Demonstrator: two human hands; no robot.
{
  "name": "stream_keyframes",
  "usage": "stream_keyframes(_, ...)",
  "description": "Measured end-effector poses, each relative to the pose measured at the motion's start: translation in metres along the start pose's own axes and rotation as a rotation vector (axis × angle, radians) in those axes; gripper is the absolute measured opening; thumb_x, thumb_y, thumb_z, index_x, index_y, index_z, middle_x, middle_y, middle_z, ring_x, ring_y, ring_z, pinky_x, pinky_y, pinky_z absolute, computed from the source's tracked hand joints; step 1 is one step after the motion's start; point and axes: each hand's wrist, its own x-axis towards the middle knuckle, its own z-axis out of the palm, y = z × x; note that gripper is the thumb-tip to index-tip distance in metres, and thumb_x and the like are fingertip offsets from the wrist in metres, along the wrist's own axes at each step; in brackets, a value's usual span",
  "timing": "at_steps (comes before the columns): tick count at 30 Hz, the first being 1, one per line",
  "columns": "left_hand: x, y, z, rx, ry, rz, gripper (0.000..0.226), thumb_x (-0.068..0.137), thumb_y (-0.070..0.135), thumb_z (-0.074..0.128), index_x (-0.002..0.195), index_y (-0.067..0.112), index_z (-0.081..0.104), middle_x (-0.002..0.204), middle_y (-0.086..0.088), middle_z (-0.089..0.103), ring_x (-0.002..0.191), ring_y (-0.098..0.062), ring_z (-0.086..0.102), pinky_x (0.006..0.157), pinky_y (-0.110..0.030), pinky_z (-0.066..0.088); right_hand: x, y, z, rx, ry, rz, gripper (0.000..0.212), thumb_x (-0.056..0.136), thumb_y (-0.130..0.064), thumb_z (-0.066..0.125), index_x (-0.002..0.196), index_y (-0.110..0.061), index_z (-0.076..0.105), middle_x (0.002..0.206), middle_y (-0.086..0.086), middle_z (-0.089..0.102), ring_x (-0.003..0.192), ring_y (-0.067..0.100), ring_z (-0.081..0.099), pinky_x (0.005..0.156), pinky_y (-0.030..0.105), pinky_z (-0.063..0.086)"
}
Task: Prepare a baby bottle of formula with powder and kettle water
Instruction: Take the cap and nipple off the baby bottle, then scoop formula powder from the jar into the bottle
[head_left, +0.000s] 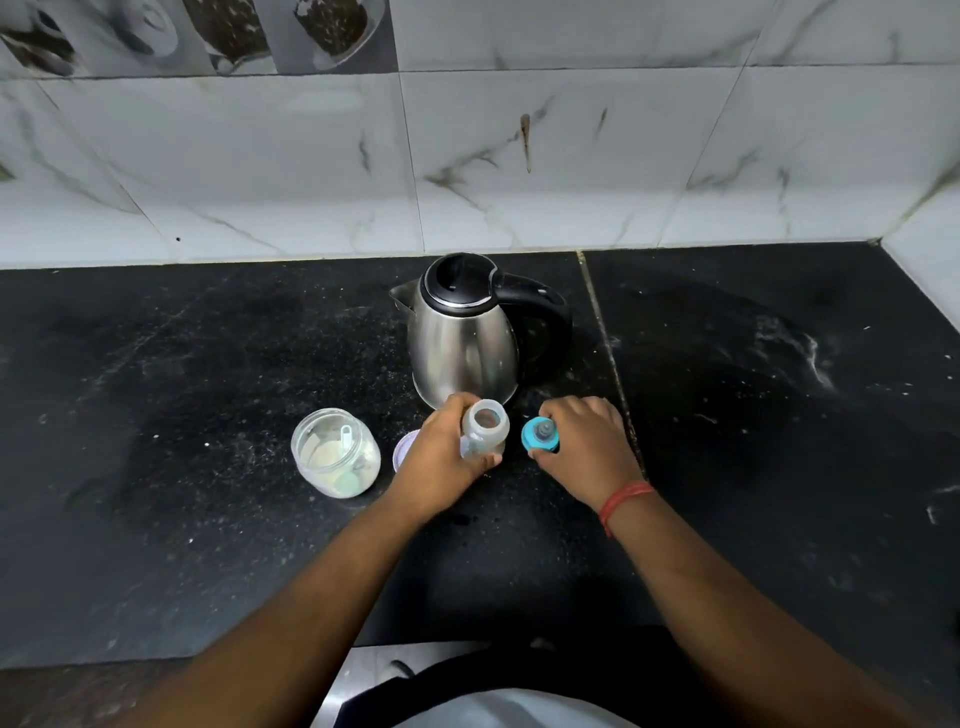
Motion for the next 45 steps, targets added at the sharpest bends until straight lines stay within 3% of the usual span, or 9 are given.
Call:
stream_keyframes(2, 0.002, -0.001, 0.005, 0.033, -0.016, 0.007, 0.05, 0.08, 0.016, 0.085, 0.116, 0.025, 0.052, 0.102, 0.015, 0.064, 0.094, 0.01, 0.058, 0.077, -0.01, 0.039, 0.002, 0.002, 0.006, -0.081, -0.05, 0.002, 0.049, 0.081, -0.045, 0.075, 0.123, -0.026, 0.059, 0.121, -0.005, 0.063, 0.119, 0.023, 0.051, 0.12, 0.048, 0.024)
stream_keyframes(10, 0.012, -0.008, 0.016, 0.046, -0.06, -0.007, 0.044, 0.081, 0.009, 0.081, 0.112, 0.019, 0.051, 0.094, 0.011, 0.065, 0.081, 0.002, 0.059, 0.071, -0.016, 0.046, 0.008, 0.002, 0.014, -0.208, -0.153, -0.022, 0.051, 0.086, -0.045, 0.071, 0.13, -0.022, 0.057, 0.125, -0.003, 0.063, 0.125, 0.024, 0.049, 0.124, 0.053, 0.012)
stream_keyframes(15, 0.013, -0.009, 0.015, 0.051, -0.084, -0.009, 0.048, 0.082, 0.007, 0.08, 0.119, 0.015, 0.05, 0.1, 0.006, 0.065, 0.09, -0.014, 0.063, 0.071, -0.013, 0.046, 0.009, 0.005, 0.016, -0.217, -0.183, -0.032, 0.056, 0.087, -0.046, 0.07, 0.135, -0.022, 0.054, 0.129, -0.001, 0.063, 0.127, 0.024, 0.05, 0.125, 0.05, 0.012)
stream_keyframes(18, 0.009, -0.008, 0.014, 0.048, -0.101, -0.012, 0.071, 0.082, 0.012, 0.083, 0.14, 0.018, 0.042, 0.117, 0.011, 0.06, 0.108, -0.009, 0.06, 0.085, -0.003, 0.04, 0.008, 0.005, 0.011, -0.185, -0.189, -0.021, 0.071, 0.084, -0.049, 0.072, 0.143, -0.022, 0.046, 0.138, 0.0, 0.057, 0.133, 0.025, 0.046, 0.125, 0.051, 0.015)
stream_keyframes(21, -0.003, -0.006, 0.008, 0.068, -0.052, 0.015, 0.085, 0.08, 0.021, 0.086, 0.149, 0.02, 0.037, 0.132, 0.015, 0.055, 0.122, -0.002, 0.053, 0.1, -0.005, 0.033, 0.006, 0.003, -0.004, -0.115, -0.099, -0.028, 0.069, 0.085, -0.046, 0.066, 0.146, -0.022, 0.045, 0.142, 0.0, 0.054, 0.135, 0.025, 0.044, 0.123, 0.049, 0.022)
stream_keyframes(27, -0.03, -0.001, -0.022, 0.148, 0.184, 0.163, 0.079, 0.083, 0.033, 0.083, 0.148, 0.016, 0.041, 0.14, 0.015, 0.044, 0.128, 0.006, 0.038, 0.107, -0.001, 0.02, 0.002, -0.018, -0.035, 0.073, 0.207, -0.086, 0.055, 0.076, -0.023, 0.07, 0.129, -0.016, 0.058, 0.126, 0.004, 0.062, 0.12, 0.028, 0.052, 0.109, 0.044, 0.041)
stream_keyframes(34, -0.049, -0.001, -0.076, 0.181, 0.38, 0.245, 0.066, 0.089, 0.028, 0.074, 0.145, 0.011, 0.045, 0.149, 0.007, 0.046, 0.139, -0.003, 0.04, 0.115, -0.011, 0.026, 0.01, -0.085, -0.037, 0.262, 0.252, -0.267, 0.047, 0.076, -0.009, 0.067, 0.123, -0.01, 0.063, 0.123, 0.004, 0.063, 0.117, 0.024, 0.053, 0.101, 0.037, 0.047)
stream_keyframes(40, -0.067, -0.038, -0.111, 0.148, 0.438, 0.156, 0.075, 0.086, 0.047, 0.07, 0.148, 0.015, 0.04, 0.159, 0.004, 0.038, 0.146, -0.01, 0.037, 0.116, -0.023, 0.032, 0.012, -0.142, -0.01, 0.402, 0.031, -0.329, 0.049, 0.081, -0.007, 0.064, 0.129, -0.012, 0.059, 0.132, 0.001, 0.058, 0.124, 0.018, 0.052, 0.102, 0.018, 0.039)
stream_keyframes(45, -0.076, -0.075, -0.119, 0.073, 0.345, 0.0, 0.103, 0.077, 0.059, 0.077, 0.157, 0.025, 0.024, 0.163, 0.008, 0.028, 0.15, -0.007, 0.028, 0.12, -0.031, 0.029, 0.02, -0.168, 0.019, 0.443, -0.209, -0.247, 0.061, 0.088, -0.013, 0.063, 0.146, -0.016, 0.044, 0.15, 0.0, 0.045, 0.137, 0.017, 0.047, 0.111, 0.037, 0.043)
